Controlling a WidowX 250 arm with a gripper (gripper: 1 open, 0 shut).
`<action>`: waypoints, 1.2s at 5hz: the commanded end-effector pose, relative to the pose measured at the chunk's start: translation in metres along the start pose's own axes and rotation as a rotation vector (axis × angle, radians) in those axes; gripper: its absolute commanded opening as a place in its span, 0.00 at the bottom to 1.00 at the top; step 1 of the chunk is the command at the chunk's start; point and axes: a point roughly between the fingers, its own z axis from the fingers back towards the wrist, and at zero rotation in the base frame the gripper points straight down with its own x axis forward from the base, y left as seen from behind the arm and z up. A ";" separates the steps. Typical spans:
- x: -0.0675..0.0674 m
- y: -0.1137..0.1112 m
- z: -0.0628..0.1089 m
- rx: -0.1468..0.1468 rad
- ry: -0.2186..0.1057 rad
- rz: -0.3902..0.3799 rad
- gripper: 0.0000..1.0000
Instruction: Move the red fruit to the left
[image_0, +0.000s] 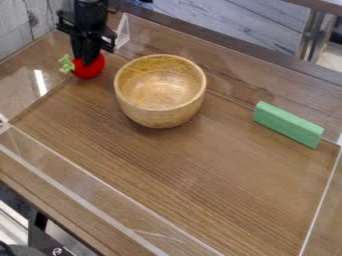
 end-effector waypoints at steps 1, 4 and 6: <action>0.016 0.006 0.014 0.014 -0.070 -0.015 0.00; 0.027 0.001 -0.001 -0.013 -0.063 0.131 0.00; 0.024 0.000 0.001 -0.045 -0.066 0.146 0.00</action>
